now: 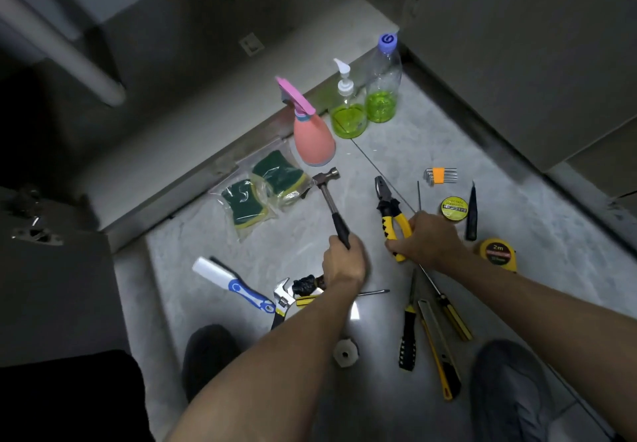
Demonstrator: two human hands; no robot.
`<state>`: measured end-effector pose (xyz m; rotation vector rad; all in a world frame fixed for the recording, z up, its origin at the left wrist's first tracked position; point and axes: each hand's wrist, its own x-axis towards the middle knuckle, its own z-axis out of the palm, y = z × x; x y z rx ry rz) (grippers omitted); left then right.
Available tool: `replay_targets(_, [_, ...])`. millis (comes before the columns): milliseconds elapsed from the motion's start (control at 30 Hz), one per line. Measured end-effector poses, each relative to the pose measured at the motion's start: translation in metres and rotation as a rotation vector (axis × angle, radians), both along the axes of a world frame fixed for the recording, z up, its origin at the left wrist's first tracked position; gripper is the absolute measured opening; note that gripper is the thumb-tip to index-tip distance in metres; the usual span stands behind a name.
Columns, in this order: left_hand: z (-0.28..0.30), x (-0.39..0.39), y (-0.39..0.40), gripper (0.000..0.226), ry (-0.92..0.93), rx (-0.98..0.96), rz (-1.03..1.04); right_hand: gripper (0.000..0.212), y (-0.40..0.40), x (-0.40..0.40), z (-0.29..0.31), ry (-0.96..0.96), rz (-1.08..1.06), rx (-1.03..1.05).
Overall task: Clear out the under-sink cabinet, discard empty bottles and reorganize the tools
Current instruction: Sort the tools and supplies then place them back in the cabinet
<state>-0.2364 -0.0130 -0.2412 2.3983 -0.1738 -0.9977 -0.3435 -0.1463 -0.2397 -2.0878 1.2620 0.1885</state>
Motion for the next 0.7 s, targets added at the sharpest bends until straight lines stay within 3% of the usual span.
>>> replay_targets(200, [0.002, 0.034, -0.002, 0.047, -0.152, 0.196, -0.374, 0.052, -0.003, 0.012, -0.009, 0.026, 0.075, 0.018])
replay_targets(400, [0.006, 0.051, 0.059, 0.026, -0.441, 0.068, -0.521, 0.051, 0.008, 0.026, -0.012, -0.004, 0.144, -0.028])
replay_targets(567, [0.005, 0.043, 0.113, 0.061, -0.329, 0.125, -0.726, 0.051, 0.021, 0.037, -0.013, -0.012, 0.162, -0.134])
replay_targets(700, [0.002, 0.025, 0.126, 0.060, -0.413, 0.154, -0.924, 0.070, 0.032, 0.035, -0.012, -0.032, 0.255, -0.286])
